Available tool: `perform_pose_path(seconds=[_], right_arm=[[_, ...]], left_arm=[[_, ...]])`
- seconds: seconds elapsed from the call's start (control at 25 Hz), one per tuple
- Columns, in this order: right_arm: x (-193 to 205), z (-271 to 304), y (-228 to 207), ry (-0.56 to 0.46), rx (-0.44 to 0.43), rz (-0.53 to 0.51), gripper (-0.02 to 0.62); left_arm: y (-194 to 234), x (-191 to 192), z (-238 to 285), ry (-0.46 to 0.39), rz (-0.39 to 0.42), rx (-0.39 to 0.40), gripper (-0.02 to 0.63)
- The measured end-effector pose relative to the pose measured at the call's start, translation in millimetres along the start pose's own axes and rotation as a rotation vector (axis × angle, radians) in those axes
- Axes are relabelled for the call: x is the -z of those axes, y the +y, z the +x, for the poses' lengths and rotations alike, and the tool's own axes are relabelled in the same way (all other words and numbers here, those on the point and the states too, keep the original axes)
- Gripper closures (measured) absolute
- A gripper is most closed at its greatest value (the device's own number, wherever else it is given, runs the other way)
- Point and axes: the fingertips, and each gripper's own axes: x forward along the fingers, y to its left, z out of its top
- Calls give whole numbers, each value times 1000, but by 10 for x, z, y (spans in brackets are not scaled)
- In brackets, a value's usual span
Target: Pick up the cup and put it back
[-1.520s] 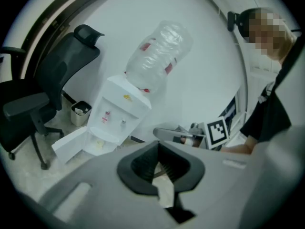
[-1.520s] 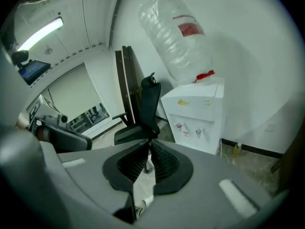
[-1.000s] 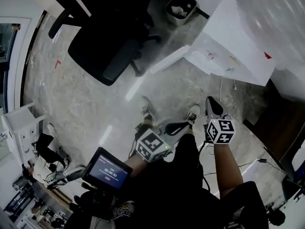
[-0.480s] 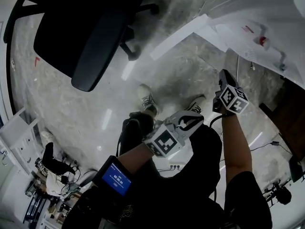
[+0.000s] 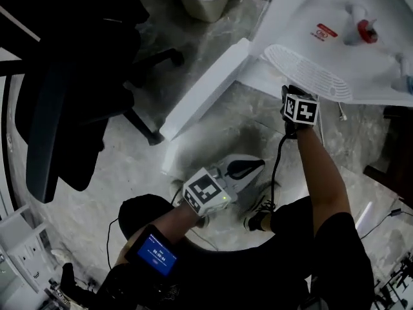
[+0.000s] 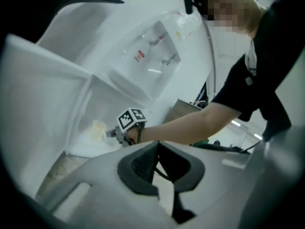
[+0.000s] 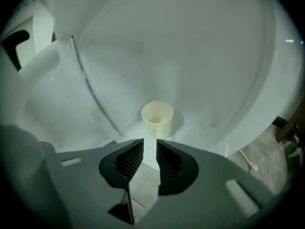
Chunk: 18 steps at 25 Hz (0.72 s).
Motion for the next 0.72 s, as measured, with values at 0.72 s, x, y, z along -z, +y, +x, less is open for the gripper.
perform_pose_path(seconds=[0.72], right_arm=[[-115,790,-158,86,-24,-7,534]], left_arm=[[98,226,234,106,49,125,601]])
